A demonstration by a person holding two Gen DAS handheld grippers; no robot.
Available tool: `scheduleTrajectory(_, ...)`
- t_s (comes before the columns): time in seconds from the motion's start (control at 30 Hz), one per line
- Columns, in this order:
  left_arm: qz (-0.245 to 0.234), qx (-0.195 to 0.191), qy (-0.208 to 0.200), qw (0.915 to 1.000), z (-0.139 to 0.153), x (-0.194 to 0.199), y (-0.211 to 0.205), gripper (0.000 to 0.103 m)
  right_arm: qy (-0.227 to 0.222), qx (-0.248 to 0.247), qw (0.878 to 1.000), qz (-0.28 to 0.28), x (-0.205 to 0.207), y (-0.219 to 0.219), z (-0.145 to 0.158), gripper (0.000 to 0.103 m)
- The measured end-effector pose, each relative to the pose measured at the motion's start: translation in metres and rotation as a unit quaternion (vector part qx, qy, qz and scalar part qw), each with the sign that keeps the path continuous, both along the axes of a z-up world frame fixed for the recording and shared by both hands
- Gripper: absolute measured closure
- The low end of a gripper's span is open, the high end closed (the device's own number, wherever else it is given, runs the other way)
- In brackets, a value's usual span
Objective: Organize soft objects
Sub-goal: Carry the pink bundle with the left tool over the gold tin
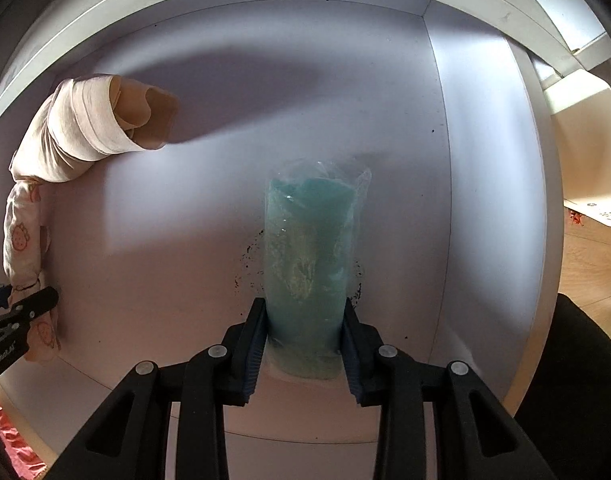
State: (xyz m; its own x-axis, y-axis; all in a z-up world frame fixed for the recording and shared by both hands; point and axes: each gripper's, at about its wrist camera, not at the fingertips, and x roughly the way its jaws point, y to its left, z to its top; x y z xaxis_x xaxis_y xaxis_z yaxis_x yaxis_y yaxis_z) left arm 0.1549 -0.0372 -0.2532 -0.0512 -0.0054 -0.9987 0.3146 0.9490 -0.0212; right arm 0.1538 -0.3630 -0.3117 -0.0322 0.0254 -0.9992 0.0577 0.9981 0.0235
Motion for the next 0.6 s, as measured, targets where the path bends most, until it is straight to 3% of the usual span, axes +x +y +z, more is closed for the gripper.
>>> scheduleTrajectory(0.23, -0.092, -0.023, -0.028, 0.995, 0.06, -0.029, -0.004, 0.072, 0.0, -0.004, 1.0, 0.003, 0.001, 0.007, -0.001, 0.068)
scheduleTrajectory(0.37, -0.161, -0.05, -0.066, 0.9834, 0.111, -0.052, -0.015, 0.072, 0.0, -0.007, 1.0, 0.005, 0.002, 0.013, -0.001, 0.068)
scheduleTrajectory(0.6, -0.224, -0.108, -0.126, 0.9604, 0.199, -0.087, -0.041, 0.072, 0.0, -0.005, 1.0, 0.007, 0.004, 0.016, -0.002, 0.068)
